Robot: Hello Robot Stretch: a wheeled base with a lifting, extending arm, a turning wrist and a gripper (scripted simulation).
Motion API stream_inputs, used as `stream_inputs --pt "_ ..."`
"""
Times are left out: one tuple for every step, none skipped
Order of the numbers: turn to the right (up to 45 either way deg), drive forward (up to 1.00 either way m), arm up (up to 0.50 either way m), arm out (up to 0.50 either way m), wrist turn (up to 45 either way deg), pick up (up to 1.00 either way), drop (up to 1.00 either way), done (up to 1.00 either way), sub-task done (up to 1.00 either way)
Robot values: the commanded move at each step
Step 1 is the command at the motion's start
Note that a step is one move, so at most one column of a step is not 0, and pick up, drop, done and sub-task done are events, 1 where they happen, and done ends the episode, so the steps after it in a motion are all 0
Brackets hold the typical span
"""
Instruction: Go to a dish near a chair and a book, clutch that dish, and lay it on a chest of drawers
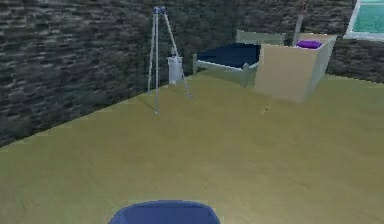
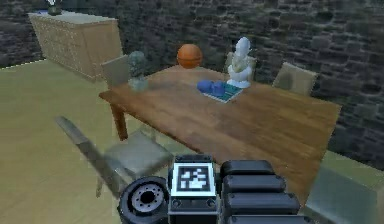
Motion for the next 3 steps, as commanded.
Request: stream_inputs --pt "39.0 0.00 0.00 0.00 0.0 0.00 0.00 0.00 0.00" --pt "0.0 1.00 0.00 0.00 0.0 0.00 0.00 0.00 0.00" --pt "3.0 0.00 0.00 0.00 0.0 0.00 0.00 0.00 0.00"
